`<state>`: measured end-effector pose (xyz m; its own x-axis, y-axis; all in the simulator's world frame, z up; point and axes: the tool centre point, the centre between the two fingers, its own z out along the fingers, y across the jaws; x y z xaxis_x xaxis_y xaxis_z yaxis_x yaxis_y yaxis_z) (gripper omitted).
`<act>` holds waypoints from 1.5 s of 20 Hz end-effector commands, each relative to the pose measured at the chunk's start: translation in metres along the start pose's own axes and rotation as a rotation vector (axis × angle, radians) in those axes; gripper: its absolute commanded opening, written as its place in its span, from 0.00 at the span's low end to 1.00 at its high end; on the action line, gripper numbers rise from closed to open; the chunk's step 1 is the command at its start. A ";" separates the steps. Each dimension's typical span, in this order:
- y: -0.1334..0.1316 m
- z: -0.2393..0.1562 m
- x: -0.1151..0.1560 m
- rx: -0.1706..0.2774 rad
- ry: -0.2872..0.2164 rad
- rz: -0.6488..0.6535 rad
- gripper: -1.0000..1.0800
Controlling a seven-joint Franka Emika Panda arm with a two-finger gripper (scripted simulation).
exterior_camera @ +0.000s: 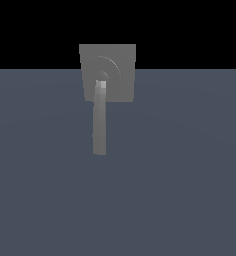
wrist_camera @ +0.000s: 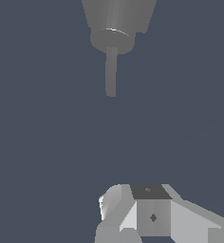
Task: Turn on the faucet by rotating a designated handle.
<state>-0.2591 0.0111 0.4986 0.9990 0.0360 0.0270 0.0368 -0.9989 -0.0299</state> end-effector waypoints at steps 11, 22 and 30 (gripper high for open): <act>0.005 -0.007 0.001 0.003 0.013 -0.022 0.00; 0.007 -0.014 0.002 -0.091 0.050 -0.082 0.00; 0.009 -0.035 0.006 -0.329 0.115 -0.228 0.00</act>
<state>-0.2542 0.0009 0.5283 0.9655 0.2378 0.1064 0.2046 -0.9450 0.2550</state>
